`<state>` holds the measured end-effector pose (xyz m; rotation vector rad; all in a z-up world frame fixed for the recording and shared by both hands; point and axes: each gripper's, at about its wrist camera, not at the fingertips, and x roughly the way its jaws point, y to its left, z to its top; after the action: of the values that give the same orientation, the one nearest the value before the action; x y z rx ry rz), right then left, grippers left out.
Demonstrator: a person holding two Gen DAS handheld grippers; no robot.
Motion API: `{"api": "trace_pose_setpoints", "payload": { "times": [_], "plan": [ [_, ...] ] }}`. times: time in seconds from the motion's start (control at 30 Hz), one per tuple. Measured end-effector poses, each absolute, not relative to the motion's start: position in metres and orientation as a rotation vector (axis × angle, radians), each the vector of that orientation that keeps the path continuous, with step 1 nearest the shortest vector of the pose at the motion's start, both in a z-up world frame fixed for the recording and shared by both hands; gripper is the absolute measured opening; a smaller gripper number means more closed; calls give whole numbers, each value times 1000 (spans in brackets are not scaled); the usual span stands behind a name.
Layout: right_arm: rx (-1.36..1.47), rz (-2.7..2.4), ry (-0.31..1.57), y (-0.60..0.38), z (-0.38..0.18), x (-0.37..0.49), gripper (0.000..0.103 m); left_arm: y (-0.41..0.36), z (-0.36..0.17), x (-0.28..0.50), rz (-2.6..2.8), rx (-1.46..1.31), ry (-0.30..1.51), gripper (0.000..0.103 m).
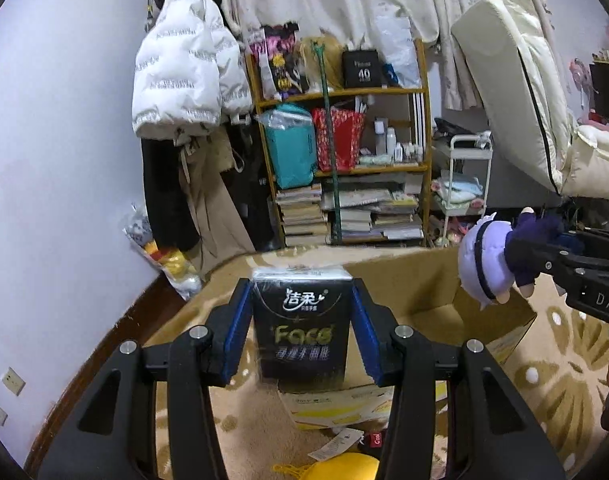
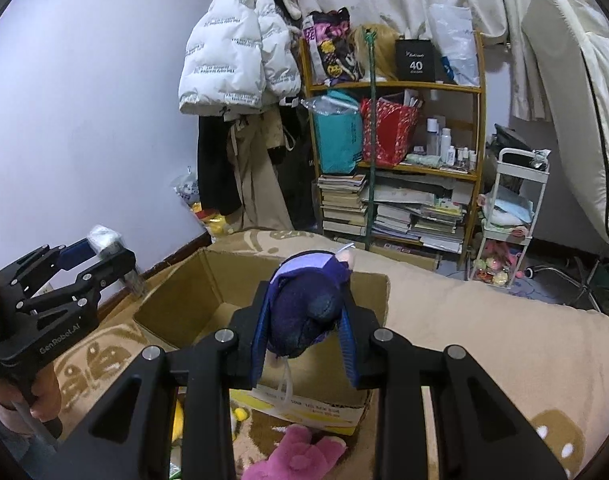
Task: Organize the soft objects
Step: 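Carry the purple-haired doll with the right gripper into the cardboard box, then open the right gripper to release the doll in the box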
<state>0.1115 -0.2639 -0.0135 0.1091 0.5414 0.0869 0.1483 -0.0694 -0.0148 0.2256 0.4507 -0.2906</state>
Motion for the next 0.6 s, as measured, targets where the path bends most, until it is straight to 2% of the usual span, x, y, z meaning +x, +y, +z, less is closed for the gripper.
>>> {"api": "trace_pose_setpoints", "payload": {
  "times": [0.33, 0.53, 0.6],
  "plan": [
    [125, 110, 633, -265, -49, 127, 34, -77, -49, 169, -342, 194, 573, 47],
    [131, 109, 665, -266, -59, 129, 36, -75, -52, 170, -325, 197, 580, 54],
    [130, 113, 657, -265, -57, 126, 36, -72, -50, 170, -326, 181, 584, 60]
  ]
}}
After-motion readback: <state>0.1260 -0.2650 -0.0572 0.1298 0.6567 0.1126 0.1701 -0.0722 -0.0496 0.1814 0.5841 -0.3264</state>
